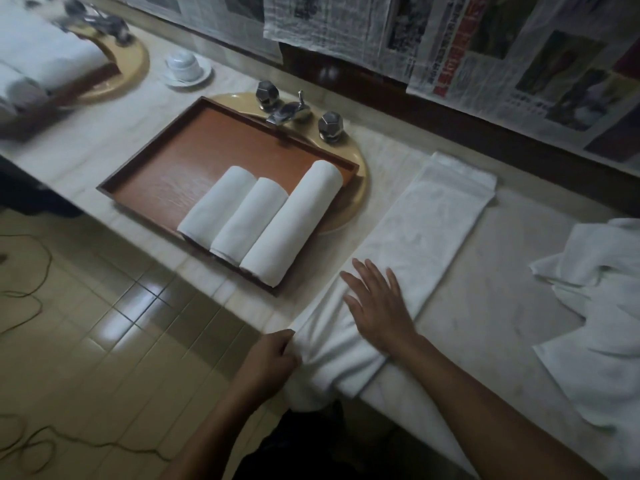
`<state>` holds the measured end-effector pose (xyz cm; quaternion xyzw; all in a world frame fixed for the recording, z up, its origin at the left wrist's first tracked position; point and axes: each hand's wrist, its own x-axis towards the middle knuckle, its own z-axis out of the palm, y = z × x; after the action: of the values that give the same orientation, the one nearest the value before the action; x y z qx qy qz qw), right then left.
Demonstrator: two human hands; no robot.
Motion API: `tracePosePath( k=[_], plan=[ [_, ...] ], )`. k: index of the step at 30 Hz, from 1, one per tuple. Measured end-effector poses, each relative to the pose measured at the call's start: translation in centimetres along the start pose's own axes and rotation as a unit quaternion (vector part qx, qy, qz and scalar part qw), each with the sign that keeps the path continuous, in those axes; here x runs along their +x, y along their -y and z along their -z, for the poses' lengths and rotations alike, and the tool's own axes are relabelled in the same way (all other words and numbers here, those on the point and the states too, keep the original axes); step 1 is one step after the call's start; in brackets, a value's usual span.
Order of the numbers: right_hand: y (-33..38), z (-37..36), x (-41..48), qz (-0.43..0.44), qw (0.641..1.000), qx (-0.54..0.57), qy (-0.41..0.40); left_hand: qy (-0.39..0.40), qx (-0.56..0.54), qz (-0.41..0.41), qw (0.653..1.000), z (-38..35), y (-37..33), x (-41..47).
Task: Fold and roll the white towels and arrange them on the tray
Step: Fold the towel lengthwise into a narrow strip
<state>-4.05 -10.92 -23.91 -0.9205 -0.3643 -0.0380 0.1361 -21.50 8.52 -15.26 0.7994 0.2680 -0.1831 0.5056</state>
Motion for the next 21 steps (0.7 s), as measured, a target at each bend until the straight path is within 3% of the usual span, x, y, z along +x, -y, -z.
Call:
tracePosePath(
  k=[2,6,11,17,21],
  plan=[
    [0.0,0.1,0.1,0.001,1.0,0.002,0.005,0.01,-0.113,0.039,0.993,0.5,0.5,-1.3],
    [0.0,0.2,0.1,-0.005,1.0,0.014,0.013,-0.008,-0.043,0.056,0.997,1.2,2.1,-2.1],
    [0.1,0.3,0.1,-0.005,0.999,0.014,0.031,0.025,-0.167,0.046,0.984,2.2,2.6,-3.2],
    [0.3,0.3,0.1,-0.012,0.999,0.008,0.044,-0.021,0.074,0.077,0.994,1.4,6.9,-2.2],
    [0.5,0.8,0.0,-0.031,0.995,0.024,0.087,-0.137,0.112,0.028,0.984,0.7,6.6,-1.9]
  ],
)
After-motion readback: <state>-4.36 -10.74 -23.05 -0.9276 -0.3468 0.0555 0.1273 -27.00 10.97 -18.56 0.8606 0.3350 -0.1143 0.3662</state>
